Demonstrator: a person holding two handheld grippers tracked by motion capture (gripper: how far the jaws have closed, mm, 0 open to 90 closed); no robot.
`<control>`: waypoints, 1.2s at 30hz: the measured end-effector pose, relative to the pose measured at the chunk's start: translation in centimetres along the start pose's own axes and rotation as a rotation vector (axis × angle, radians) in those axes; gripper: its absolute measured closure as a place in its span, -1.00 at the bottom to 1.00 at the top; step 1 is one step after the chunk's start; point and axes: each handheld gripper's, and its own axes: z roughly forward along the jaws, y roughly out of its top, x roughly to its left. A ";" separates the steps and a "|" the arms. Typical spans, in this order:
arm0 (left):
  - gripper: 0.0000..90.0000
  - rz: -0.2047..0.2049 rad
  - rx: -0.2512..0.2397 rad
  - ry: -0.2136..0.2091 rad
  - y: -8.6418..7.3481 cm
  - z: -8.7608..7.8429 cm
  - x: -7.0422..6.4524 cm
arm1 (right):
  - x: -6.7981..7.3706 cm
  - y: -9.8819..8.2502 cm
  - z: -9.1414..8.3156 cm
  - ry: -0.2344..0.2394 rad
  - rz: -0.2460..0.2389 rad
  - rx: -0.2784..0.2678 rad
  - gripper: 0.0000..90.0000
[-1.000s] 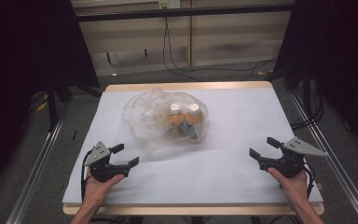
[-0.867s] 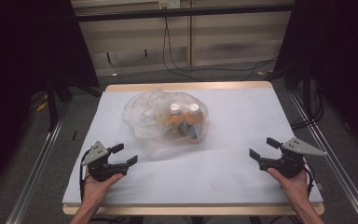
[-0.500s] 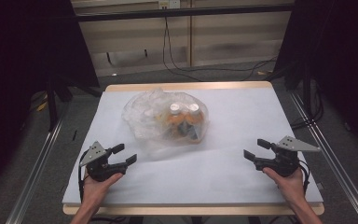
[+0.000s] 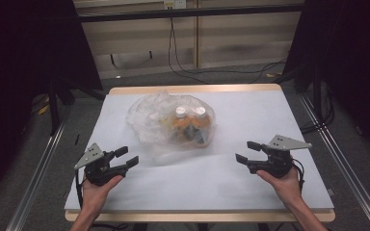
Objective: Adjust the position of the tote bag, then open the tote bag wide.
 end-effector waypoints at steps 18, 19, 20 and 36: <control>0.22 -0.043 0.017 -0.050 1.9 0.0 1.0 | 1.7 5.6 5.1 0.137 -0.023 -0.029 -0.14; 0.24 -0.041 0.015 -0.055 2.0 0.0 1.0 | 1.9 5.9 5.3 0.144 -0.026 -0.033 -0.12; 0.28 -0.043 0.018 -0.049 2.2 0.0 1.0 | 2.0 6.2 5.4 0.152 -0.029 -0.038 -0.07; 0.63 -0.074 0.000 -0.079 4.0 3.0 3.5 | 3.3 13.3 10.0 0.255 -0.083 0.001 0.33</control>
